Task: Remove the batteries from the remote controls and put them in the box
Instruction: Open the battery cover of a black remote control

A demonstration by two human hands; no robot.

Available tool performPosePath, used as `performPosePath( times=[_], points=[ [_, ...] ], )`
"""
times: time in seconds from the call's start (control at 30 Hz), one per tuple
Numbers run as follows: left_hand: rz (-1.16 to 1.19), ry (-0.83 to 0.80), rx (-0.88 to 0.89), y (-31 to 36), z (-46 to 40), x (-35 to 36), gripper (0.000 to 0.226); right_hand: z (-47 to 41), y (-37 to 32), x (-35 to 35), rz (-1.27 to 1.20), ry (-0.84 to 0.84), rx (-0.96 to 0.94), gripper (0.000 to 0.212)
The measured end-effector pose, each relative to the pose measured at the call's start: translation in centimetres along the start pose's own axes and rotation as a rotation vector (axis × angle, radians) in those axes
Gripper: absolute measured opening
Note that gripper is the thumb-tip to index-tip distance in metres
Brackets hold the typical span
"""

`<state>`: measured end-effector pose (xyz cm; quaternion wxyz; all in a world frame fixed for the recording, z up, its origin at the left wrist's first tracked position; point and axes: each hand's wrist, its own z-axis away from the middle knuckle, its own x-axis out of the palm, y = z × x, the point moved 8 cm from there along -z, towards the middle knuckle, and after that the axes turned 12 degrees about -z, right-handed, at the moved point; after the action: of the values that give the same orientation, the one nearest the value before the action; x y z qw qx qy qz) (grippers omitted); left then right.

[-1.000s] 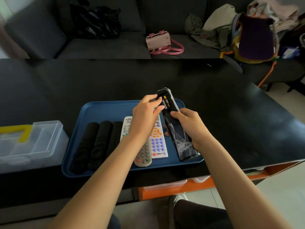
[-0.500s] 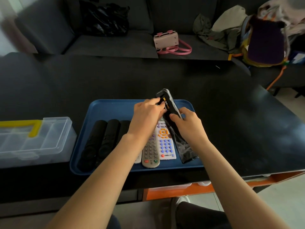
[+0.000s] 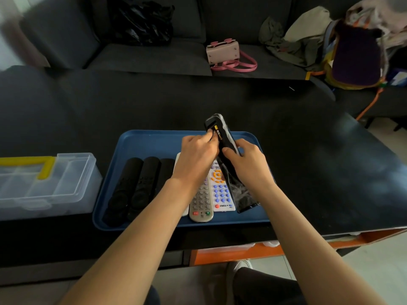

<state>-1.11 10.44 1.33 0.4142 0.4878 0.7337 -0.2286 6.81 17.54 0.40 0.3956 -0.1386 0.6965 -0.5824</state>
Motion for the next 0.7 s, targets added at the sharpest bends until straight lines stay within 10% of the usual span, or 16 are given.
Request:
performPosePath(
  times=[0.7],
  points=[
    [0.251,-0.022,-0.148,-1.5,0.1,-0.4,0.029,0.3,-0.1,0.2,0.043,0.019,-0.015,0.018]
  ],
)
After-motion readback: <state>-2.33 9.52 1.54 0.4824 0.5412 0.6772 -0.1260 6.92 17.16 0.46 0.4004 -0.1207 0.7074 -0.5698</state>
